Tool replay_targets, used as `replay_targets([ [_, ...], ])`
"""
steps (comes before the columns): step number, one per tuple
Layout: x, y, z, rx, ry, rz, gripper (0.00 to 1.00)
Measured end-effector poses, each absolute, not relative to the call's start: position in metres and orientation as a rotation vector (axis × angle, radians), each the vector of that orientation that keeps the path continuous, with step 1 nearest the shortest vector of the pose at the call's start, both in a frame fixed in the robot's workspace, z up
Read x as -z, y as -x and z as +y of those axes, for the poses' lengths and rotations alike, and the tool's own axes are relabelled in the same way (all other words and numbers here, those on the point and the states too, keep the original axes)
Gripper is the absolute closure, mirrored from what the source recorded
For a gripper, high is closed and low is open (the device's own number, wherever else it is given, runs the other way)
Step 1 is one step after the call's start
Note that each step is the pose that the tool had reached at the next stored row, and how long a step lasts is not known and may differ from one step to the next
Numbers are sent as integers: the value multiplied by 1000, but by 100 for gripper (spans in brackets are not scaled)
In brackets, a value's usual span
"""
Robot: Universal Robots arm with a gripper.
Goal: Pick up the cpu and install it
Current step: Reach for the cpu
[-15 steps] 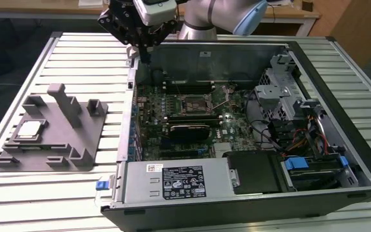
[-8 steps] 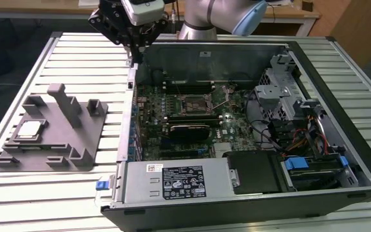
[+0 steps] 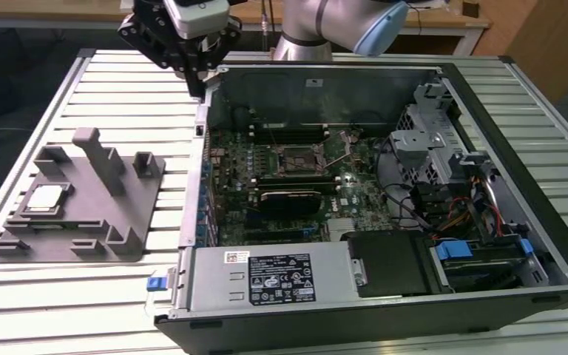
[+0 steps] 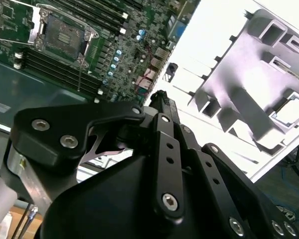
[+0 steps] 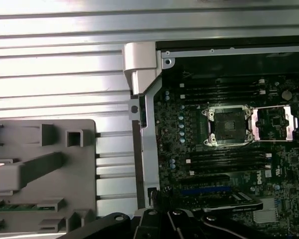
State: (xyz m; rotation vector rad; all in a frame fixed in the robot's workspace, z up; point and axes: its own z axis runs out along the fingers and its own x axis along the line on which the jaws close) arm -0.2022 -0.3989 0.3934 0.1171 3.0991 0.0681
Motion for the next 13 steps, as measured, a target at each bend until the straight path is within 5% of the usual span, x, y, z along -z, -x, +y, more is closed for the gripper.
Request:
replay_targets([
  [13, -393, 235, -399, -69, -116, 3087, 89],
])
